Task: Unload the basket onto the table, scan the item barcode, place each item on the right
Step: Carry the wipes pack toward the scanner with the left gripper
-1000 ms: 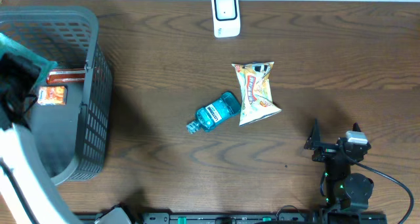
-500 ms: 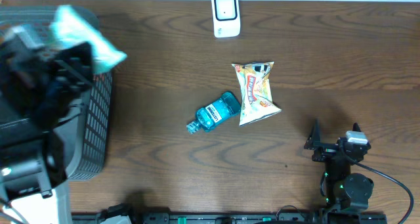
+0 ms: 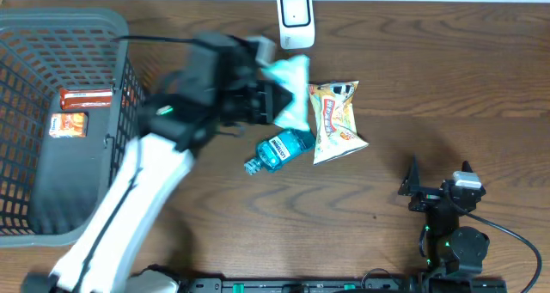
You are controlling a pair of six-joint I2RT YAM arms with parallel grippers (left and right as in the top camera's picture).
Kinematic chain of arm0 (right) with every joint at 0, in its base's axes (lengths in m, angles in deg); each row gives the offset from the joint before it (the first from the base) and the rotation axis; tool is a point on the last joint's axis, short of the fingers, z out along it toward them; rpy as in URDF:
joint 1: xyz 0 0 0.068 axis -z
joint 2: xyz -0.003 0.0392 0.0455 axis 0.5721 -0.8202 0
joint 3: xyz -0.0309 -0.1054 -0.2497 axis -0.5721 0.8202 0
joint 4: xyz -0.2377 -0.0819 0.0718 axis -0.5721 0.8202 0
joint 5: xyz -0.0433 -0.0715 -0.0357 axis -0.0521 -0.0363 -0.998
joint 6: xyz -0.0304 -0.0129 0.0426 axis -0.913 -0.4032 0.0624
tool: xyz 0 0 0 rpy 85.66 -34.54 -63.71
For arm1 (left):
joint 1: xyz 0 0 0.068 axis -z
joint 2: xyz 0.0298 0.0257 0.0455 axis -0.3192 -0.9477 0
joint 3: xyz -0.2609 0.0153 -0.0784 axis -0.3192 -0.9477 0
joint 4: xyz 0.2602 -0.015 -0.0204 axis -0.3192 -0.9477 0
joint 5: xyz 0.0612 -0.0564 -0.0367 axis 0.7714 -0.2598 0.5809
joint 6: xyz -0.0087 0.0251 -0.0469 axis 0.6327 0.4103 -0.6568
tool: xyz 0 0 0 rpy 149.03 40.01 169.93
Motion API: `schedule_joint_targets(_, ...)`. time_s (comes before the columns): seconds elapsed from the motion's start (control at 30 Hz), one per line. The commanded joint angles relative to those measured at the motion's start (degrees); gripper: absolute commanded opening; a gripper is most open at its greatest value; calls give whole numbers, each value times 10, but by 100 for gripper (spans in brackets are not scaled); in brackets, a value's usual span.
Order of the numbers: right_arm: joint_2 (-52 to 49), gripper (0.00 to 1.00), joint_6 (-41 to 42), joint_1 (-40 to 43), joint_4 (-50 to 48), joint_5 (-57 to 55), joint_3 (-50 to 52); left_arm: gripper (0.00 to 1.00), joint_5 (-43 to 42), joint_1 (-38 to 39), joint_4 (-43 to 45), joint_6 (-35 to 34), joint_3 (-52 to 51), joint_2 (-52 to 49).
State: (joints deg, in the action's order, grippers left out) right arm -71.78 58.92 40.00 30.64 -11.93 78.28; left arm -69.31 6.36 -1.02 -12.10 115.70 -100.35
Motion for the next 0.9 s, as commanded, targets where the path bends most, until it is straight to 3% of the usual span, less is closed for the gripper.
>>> schedule_joint_targets(0.0, 2, 99, 8, -3, 2, -3, 0, 8, -8, 51, 5, -3, -1, -74)
schedule_joint_targets(0.37, 2, 99, 8, -3, 2, -3, 0, 8, -8, 166, 166, -80, -1, -244)
schedule_joint_targets(0.87, 2, 99, 8, -3, 2, -3, 0, 7, 3, 205, 200, -90, -1, -366)
